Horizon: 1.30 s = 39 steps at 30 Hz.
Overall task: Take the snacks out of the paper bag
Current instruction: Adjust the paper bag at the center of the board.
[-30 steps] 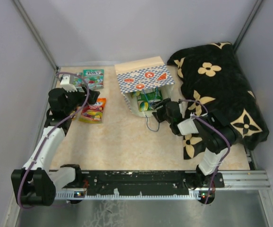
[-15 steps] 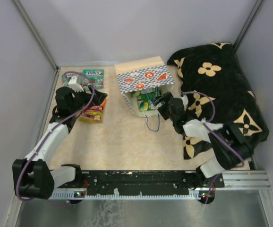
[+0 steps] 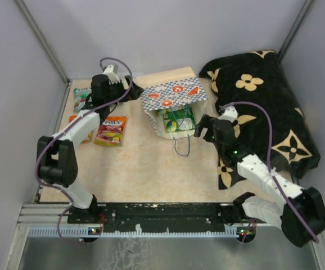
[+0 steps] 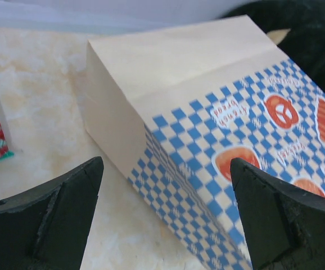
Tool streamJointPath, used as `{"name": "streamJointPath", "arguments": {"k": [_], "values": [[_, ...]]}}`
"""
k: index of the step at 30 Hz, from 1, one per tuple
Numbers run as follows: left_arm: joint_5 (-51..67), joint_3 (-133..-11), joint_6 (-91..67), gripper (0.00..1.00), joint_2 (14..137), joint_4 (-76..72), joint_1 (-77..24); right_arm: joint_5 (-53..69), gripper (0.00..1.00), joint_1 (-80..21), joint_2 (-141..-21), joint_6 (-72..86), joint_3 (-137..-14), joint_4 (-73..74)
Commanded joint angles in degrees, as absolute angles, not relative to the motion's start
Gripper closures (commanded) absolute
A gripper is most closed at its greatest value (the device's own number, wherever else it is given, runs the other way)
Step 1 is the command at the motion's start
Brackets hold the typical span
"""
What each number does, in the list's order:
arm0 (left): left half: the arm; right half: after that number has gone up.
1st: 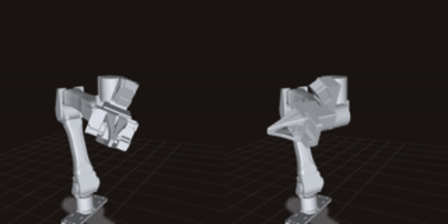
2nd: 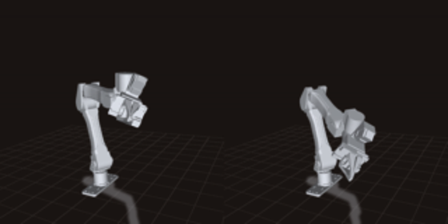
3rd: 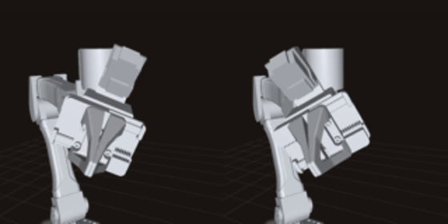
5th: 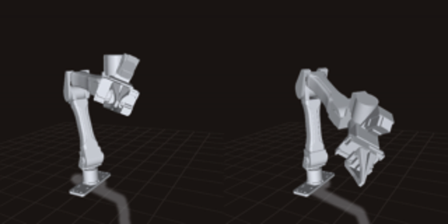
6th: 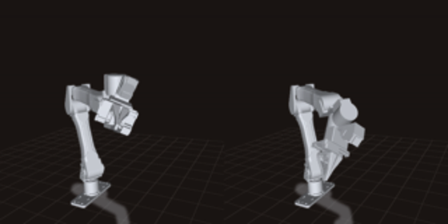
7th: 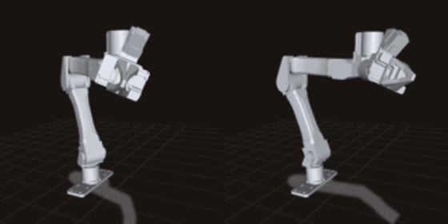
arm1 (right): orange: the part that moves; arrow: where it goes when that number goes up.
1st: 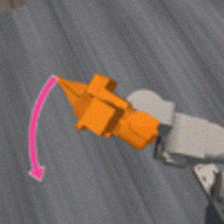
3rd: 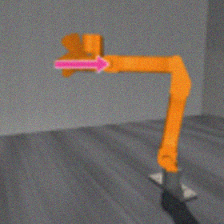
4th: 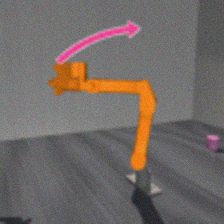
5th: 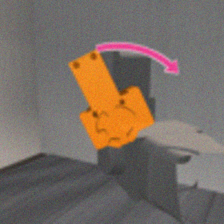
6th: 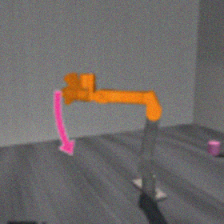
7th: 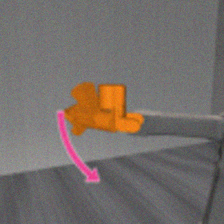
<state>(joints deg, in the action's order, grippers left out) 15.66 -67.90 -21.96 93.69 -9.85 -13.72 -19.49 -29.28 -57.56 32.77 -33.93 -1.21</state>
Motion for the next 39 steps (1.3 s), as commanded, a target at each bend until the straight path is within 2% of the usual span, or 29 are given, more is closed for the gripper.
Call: {"name": "streamJointPath", "arguments": {"k": [1,5,8,15,18,21,23,27,29,35,39], "values": [[11.4,-77.1,-22.6,0.01,100.3,-8.0,-13.6,-21.1,0.10,-29.1,-66.6,22.0,-44.6,-1.2],[9.0,-83.4,-22.1,0.04,107.1,-4.2,-13.6,-22.7,0.12,-29.0,-74.8,18.7,-48.7,-5.1],[8.7,-84.8,-22.3,0.05,110.1,-4.2,-13.5,-22.0,0.17,-28.5,-78.7,16.9,-49.7,-9.3],[8.7,-89.6,-23.2,0.13,116.2,-5.4,-13.6,-23.7,0.23,-26.3,-83.2,17.2,-50.5,-14.4],[9.4,-92.4,-23.2,0.22,118.9,-6.5,-13.7,-25.5,0.39,-26.1,-83.7,17.6,-48.7,-18.7],[10.8,-97.1,-22.8,0.28,122.2,-6.1,-14.3,-28.0,0.55,-26.0,-84.0,18.5,-47.1,-21.6],[12.1,-100.6,-22.9,0.29,124.6,-5.5,-14.8,-29.0,0.65,-25.9,-84.3,18.6,-46.4,-23.8],[13.8,-107.2,-22.7,0.30,129.2,-6.0,-16.8,-30.4,0.92,-25.9,-84.0,19.5,-45.0,-25.6],[14.5,-112.0,-21.8,0.29,132.2,-5.6,-17.8,-31.3,1.00,-25.8,-82.9,19.9,-43.1,-26.7],[20.8,-131.8,-19.9,0.25,144.1,-1.6,-19.8,-36.5,1.00,-24.8,-81.4,22.2,-40.1,-25.2],[20.9,-133.4,-20.8,0.21,146.0,-4.5,-19.9,-33.9,1.00,-21.6,-84.8,23.3,-43.6,-23.1]]}}
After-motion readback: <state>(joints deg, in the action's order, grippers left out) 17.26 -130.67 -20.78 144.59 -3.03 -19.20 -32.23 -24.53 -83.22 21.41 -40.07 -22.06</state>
